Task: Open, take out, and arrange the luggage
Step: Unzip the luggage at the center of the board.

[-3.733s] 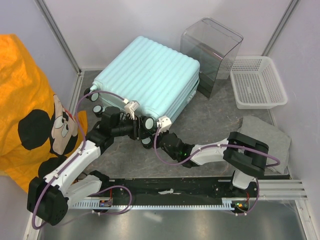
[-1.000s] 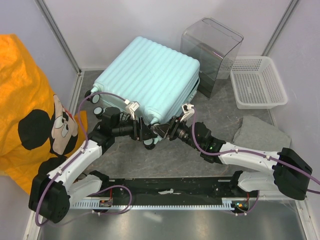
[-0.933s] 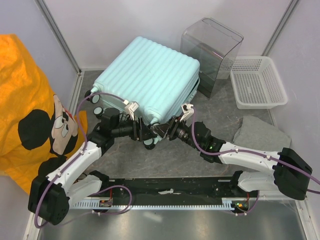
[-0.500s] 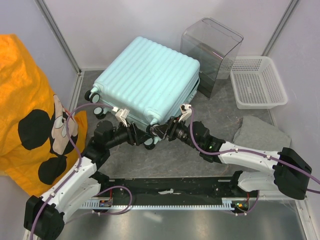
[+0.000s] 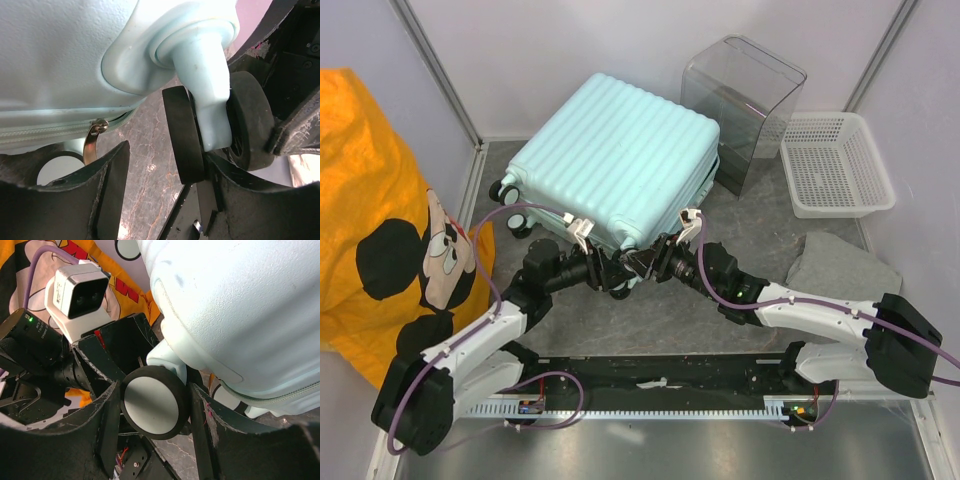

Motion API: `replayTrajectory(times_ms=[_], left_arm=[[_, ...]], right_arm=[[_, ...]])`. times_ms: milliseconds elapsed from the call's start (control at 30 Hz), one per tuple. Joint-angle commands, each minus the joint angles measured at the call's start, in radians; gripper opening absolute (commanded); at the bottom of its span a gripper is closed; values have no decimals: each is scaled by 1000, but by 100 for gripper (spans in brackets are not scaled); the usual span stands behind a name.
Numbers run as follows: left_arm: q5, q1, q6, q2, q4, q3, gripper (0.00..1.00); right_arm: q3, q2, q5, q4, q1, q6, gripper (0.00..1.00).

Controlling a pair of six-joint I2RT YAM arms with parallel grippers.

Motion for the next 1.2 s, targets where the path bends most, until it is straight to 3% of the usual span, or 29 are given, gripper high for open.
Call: replayTrajectory(times_ms=[0,200,633,967,1167], left_arm=[[-283,40,50,30,-24,-10,57],[-372,40,60,-50,-63,-67,59],[-475,42,85,20,-90,-64,57],[-235,43,137,-200,-18,-217,68],[-353,43,58,-360,-139,-240,68]], right_arm=[[50,-29,52,97,-10,-23,27],[44,-35,54,97,-9,-23,27],[24,-68,58,96,-9,-25,25],[30,-71,84,108,-9,-40,21],[36,-76,84,106,-9,-46,21]])
